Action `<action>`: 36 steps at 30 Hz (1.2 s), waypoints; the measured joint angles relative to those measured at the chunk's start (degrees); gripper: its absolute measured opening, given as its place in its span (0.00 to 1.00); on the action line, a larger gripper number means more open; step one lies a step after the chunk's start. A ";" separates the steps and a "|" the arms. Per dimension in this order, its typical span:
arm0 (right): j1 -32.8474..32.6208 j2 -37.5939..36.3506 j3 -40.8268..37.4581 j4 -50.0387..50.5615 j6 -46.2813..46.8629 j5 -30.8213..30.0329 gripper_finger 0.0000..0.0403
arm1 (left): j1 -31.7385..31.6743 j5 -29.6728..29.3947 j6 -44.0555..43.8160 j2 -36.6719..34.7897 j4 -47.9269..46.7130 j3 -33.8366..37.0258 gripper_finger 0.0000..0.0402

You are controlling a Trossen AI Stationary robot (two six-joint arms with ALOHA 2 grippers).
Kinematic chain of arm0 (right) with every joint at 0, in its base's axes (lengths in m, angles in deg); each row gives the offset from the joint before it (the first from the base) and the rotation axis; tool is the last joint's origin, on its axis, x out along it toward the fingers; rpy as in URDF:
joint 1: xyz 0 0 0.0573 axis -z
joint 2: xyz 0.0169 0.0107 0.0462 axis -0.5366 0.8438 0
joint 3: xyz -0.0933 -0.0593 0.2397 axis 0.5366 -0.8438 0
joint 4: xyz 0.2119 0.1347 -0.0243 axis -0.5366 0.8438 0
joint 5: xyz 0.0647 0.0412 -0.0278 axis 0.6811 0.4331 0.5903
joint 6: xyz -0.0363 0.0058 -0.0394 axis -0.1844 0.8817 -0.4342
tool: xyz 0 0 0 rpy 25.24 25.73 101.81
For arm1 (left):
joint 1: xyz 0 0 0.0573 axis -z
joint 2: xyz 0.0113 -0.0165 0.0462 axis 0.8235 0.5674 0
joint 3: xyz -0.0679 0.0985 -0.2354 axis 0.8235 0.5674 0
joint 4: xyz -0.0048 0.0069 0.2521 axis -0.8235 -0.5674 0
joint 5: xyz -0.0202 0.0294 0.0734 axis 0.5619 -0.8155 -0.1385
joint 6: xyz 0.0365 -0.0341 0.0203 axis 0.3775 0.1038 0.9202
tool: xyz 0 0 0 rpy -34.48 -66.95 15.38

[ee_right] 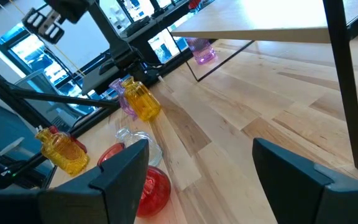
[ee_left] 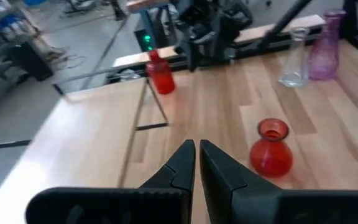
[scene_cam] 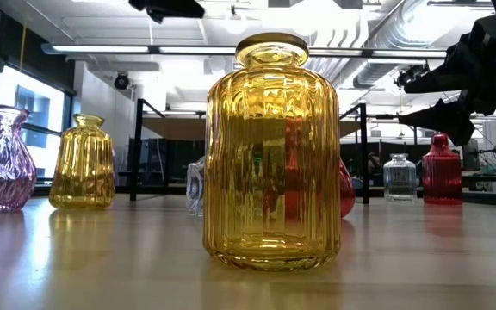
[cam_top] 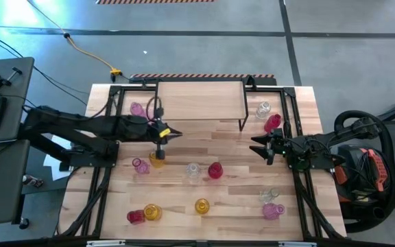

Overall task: Sort vases onto shelf
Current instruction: Put the middle transparent vase on the shelf

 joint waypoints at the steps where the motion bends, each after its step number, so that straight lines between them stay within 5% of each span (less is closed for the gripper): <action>1: -0.01 0.00 -0.01 0.00 0.00 0.00 0.67 | 0.00 0.07 -0.14 0.83 0.35 0.00 0.04; 18: 0.00 0.00 0.00 -0.01 0.00 0.00 0.67 | 3.20 3.51 -6.63 13.32 -2.02 -4.63 0.12; 36: 0.01 0.00 0.00 0.01 0.00 0.00 0.67 | 3.89 13.64 -8.82 21.56 -4.79 -5.18 0.23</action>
